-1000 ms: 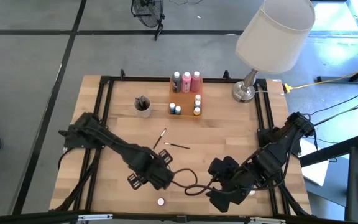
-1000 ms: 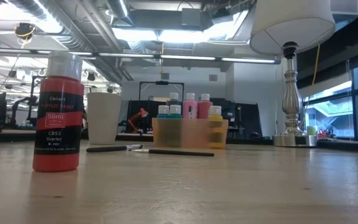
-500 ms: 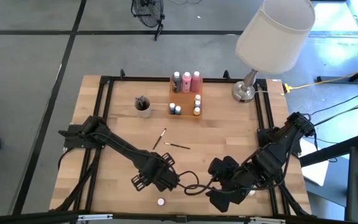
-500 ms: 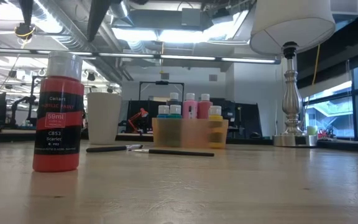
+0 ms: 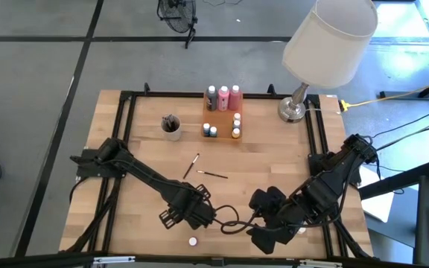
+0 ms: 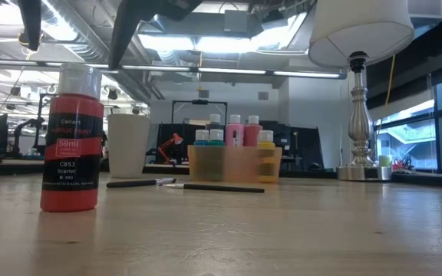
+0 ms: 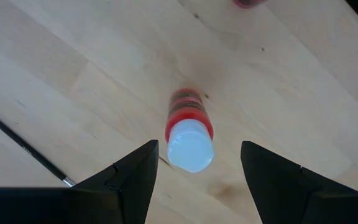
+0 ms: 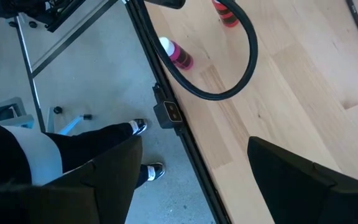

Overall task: Pick & Place Paint Supplies
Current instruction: Put the red paint bottle into the orange bin

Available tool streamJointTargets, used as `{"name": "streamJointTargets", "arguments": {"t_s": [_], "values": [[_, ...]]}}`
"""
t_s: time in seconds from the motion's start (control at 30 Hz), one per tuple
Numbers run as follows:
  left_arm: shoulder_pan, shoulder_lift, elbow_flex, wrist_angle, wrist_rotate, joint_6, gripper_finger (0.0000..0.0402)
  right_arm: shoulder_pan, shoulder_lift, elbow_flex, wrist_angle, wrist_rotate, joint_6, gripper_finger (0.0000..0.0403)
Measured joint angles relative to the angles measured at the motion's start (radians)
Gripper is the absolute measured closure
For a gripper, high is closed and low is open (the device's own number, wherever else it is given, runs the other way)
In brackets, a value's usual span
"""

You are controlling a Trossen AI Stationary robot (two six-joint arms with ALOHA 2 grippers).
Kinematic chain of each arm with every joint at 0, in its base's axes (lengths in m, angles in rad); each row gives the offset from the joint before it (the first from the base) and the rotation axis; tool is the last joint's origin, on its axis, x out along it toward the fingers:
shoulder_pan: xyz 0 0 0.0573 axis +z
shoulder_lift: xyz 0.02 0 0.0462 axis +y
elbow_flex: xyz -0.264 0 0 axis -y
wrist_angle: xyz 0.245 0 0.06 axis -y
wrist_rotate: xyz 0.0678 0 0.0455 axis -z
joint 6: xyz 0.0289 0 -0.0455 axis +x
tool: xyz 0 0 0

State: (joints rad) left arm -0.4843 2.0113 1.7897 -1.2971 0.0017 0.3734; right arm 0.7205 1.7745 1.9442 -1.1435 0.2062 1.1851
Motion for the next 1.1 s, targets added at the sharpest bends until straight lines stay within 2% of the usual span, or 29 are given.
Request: {"name": "streamJointTargets", "arguments": {"t_s": [1.1], "values": [[0.005,0.002,0.000,0.012,-0.003,0.015,0.0176,-0.001,0.000,0.000,0.003,0.000,-0.015,0.0107]]}}
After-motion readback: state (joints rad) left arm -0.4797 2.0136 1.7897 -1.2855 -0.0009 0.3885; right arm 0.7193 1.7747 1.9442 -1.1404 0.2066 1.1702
